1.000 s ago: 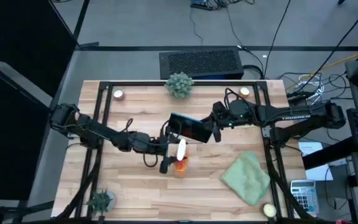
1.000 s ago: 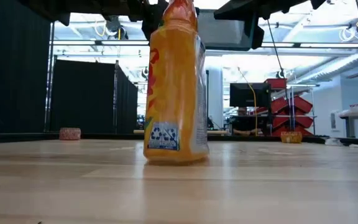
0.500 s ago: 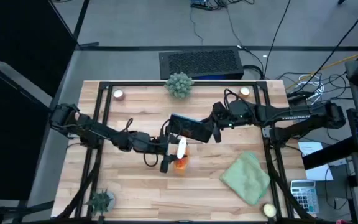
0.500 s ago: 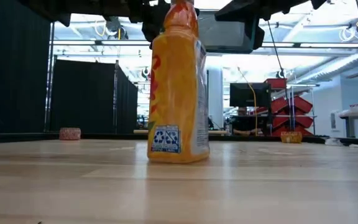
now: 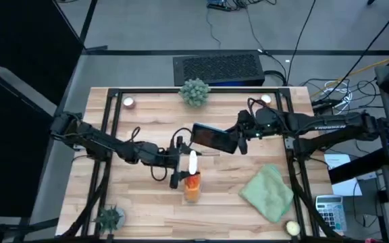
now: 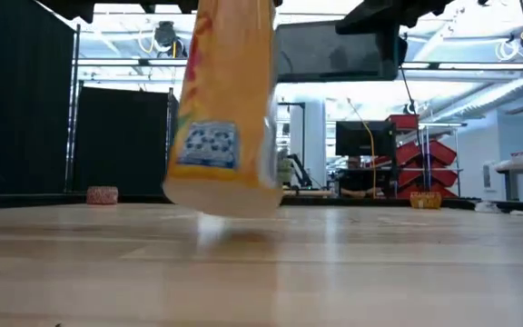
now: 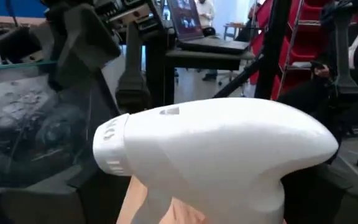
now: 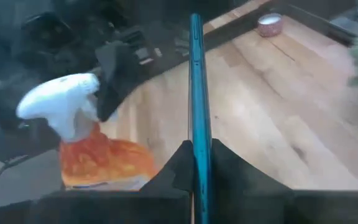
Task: Apply microfiber cloth
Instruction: Spray the front of the tablet using the spray bottle, then wipe the front of the tablet using the green microfiber cloth
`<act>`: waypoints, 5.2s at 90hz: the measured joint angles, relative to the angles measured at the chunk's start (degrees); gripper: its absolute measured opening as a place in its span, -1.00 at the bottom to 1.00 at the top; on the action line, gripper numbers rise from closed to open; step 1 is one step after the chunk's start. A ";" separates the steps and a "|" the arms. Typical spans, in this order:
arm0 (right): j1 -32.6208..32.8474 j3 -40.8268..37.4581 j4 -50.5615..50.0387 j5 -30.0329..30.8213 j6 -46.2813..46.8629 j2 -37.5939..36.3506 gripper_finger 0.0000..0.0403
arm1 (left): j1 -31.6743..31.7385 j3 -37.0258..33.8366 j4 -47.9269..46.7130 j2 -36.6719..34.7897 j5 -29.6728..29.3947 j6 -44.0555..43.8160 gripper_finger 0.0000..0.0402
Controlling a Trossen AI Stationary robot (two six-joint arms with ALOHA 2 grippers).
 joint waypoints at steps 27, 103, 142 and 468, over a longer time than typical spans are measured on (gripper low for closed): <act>0.00 0.02 -0.05 -0.01 -0.11 1.08 -0.95 | 0.04 0.00 -0.89 0.02 -0.24 0.01 0.62; 0.00 0.02 -1.36 0.05 -1.68 1.25 -0.95 | -3.43 0.09 -2.92 0.00 -22.52 4.51 0.64; 0.00 0.02 -2.08 0.10 -1.73 1.25 -0.95 | -4.62 0.13 -6.60 -0.04 -19.20 5.98 0.87; 30.27 0.06 13.39 14.50 2.41 29.11 -0.67 | -13.67 0.02 -19.22 10.21 -7.73 -22.57 -0.92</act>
